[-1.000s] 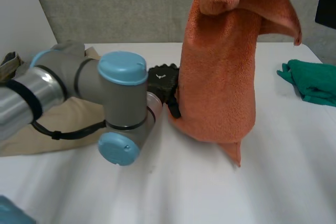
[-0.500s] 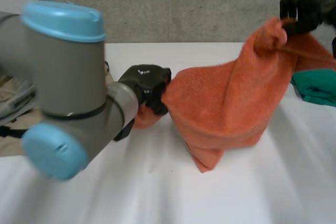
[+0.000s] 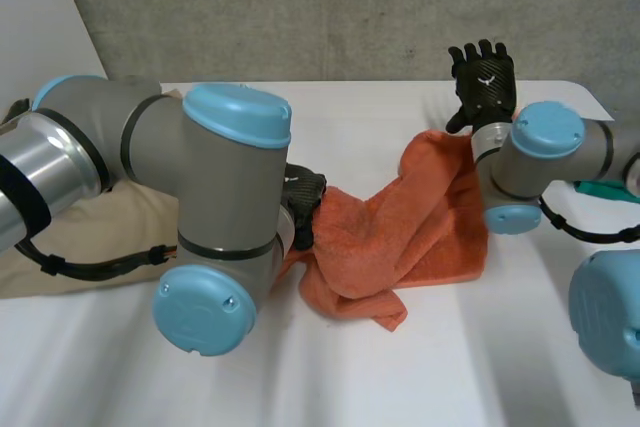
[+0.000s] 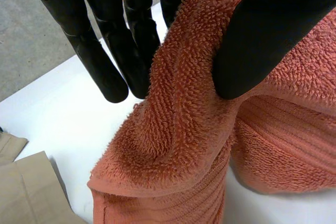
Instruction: Fold the laundry.
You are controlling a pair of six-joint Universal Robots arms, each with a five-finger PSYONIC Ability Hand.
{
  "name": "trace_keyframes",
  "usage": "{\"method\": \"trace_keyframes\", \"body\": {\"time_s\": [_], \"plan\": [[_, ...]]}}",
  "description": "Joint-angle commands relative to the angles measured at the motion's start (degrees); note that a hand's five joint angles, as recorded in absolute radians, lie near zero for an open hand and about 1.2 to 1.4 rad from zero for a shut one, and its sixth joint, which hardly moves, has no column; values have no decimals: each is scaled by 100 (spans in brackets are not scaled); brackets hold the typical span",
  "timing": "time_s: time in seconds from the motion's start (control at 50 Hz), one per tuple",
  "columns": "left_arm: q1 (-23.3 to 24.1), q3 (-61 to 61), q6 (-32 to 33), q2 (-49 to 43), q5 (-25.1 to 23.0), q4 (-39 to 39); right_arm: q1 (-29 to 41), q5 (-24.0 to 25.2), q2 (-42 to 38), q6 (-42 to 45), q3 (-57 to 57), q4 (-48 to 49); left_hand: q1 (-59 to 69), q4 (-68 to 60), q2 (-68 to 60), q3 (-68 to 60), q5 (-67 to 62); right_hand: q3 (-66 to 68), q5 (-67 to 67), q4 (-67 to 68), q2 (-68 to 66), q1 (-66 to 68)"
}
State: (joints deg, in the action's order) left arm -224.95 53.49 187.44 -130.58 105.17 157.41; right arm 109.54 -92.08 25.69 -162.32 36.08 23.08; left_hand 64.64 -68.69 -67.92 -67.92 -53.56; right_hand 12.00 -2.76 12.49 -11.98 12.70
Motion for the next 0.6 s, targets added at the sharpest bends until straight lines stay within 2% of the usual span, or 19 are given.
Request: {"method": "trace_keyframes", "body": {"time_s": [0.02, 0.1, 0.18, 0.2, 0.3, 0.36, 0.44, 0.52, 0.6], "plan": [[-23, -181, -260, 199, -111, -316, -12, -293, 1147, 43, 496, -1225, 1536, -1131, -1208, -1208, -1644, -200, 276, -249, 198, -270], [-49, -190, -278, 436, -163, -360, -91, -197, 2149, 42, 1242, -2148, 1536, -1131, -1208, -1208, -1644, -200, 276, -249, 198, -270], [-41, -207, -296, 630, -304, -351, -258, 163, 3011, 104, 2139, -2966, 1536, -1131, -1208, -1208, -1644, -200, 276, -249, 198, -270], [-32, -216, -304, 682, -356, -351, -336, 390, 3291, 165, 2515, -3289, 1536, -1131, -1208, -1208, -1644, -200, 276, -249, 198, -270], [12, -216, -296, 762, -427, -351, -548, 998, 3838, 367, 3624, -3907, 1536, -1131, -1208, -1208, -1644, 1043, -967, 994, -1045, 973], [47, -216, -278, 762, -401, -351, -609, 1357, 4031, 508, 4256, -3890, 1536, -1131, -1208, -1208, -1644, 2200, -2124, 2151, -2202, 2130], [47, -216, -278, 753, -418, -351, -583, 1710, 4093, 640, 4942, -3619, 1536, -1131, -1208, -1208, -1644, 2777, -2701, 2728, -2779, 2707], [47, -207, -287, 762, -410, -360, -478, 1833, 3989, 675, 5400, -2996, 1536, -1131, -1208, -1208, -1644, 2443, -2367, 2394, -2445, 2373], [39, -207, -305, 779, -418, -369, -390, 1764, 3787, 632, 5638, -2477, 1536, -1131, -1208, -1208, -1644, 1266, -1190, 1217, -1268, 1196]]}}
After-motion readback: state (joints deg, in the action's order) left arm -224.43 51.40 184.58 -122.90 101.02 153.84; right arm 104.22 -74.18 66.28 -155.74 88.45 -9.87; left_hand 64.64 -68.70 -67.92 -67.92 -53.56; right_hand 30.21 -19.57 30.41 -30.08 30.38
